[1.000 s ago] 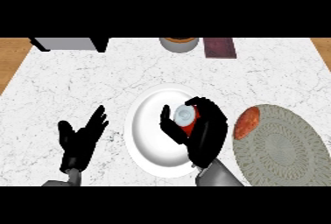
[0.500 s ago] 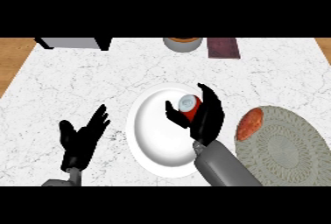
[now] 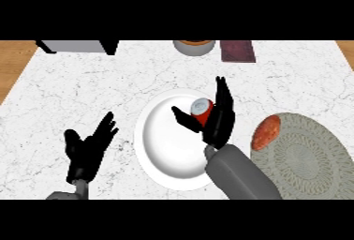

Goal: Pick the can from the placemat and place it in the plate

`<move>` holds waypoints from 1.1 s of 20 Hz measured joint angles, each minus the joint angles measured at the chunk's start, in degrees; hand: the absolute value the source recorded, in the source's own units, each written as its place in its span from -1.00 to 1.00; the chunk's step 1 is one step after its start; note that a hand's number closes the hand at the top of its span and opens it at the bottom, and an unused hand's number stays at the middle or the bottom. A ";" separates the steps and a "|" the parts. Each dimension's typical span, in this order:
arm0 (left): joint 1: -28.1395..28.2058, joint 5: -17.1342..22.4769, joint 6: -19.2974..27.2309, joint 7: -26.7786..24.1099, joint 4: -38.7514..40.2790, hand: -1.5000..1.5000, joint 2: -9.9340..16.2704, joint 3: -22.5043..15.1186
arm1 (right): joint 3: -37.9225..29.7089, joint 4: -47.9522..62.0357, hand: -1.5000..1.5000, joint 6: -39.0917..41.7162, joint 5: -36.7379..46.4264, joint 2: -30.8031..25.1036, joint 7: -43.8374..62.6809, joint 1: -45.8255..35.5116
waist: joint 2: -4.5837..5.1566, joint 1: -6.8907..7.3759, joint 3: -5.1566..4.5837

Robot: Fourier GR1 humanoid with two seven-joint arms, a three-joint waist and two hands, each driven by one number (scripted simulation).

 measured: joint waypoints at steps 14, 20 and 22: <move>1.26 -0.02 -0.39 -0.17 -0.44 0.00 -0.16 1.61 | 7.29 -31.86 -1.00 -2.30 -23.26 -10.66 -19.04 22.10 | -0.47 -1.95 -0.02; 1.29 -0.20 -0.36 -0.19 -0.36 0.00 -1.01 1.79 | 14.50 -42.05 -1.00 -1.24 -26.58 -16.53 -26.94 34.78 | -0.56 -2.17 -0.04; 1.49 0.09 -1.22 -0.96 -0.04 0.00 -0.52 2.44 | 16.25 -44.55 -1.00 -0.96 -25.88 -18.98 -28.48 38.68 | -0.58 -2.23 -0.06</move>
